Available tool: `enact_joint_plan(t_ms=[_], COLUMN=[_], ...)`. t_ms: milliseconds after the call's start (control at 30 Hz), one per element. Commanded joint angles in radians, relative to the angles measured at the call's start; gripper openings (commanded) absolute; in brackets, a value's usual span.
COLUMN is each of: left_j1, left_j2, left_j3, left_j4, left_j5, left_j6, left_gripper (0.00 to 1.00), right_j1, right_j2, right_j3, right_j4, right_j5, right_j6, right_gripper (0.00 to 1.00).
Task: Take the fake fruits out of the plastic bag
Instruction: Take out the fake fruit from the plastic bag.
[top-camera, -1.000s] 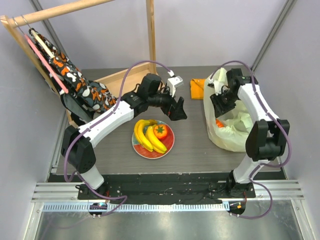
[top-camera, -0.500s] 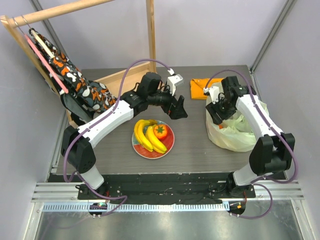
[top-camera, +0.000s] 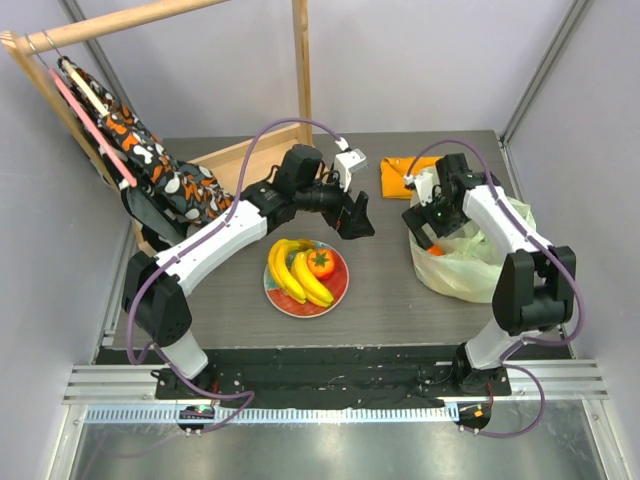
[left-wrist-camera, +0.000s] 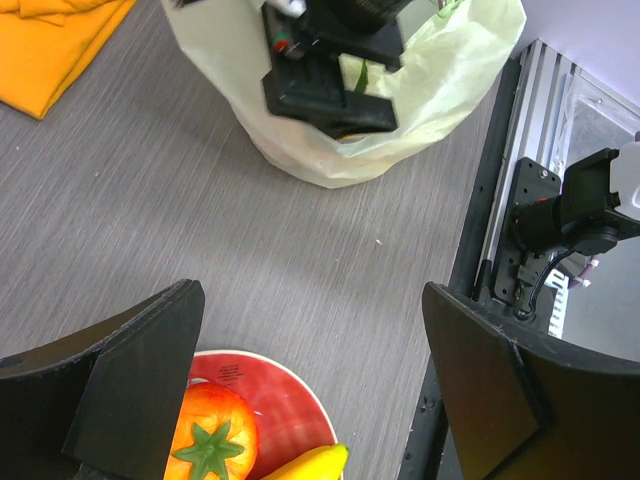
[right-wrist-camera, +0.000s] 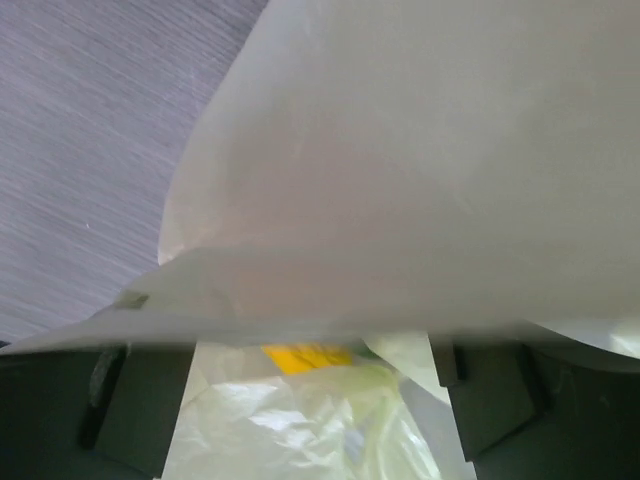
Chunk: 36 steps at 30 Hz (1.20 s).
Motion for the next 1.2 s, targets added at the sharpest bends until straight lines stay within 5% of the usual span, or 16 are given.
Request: enact_joint_plan(t_ms=[0, 300, 500, 600, 1000, 1167], left_j1=[0.006, 0.006, 0.005, 0.006, 0.006, 0.008], left_j2=[-0.001, -0.012, -0.02, -0.02, 0.002, -0.014], left_j3=[0.05, 0.029, 0.024, 0.026, 0.043, 0.047], left_j4=[0.003, -0.009, -0.018, -0.017, 0.008, -0.004], left_j5=[0.001, -0.011, -0.02, -0.017, 0.004, -0.002], left_j6=[0.018, 0.033, 0.046, 0.047, 0.02, 0.032], left_gripper=[0.96, 0.96, 0.96, 0.96, 0.96, 0.96], right_j1=[-0.004, 0.012, 0.012, 0.021, 0.24, 0.237], right_j2=[0.087, 0.226, 0.205, 0.136, -0.151, -0.214], right_j3=[-0.035, 0.001, 0.027, 0.035, -0.1, -0.091], right_j4=[0.066, 0.104, 0.128, 0.109, 0.111, 0.03], right_j5=[-0.052, -0.072, -0.031, 0.018, 0.323, 0.443], right_j6=[0.058, 0.054, 0.043, 0.003, -0.297, -0.37], right_gripper=[1.0, 1.0, 0.71, 0.67, 0.66, 0.66])
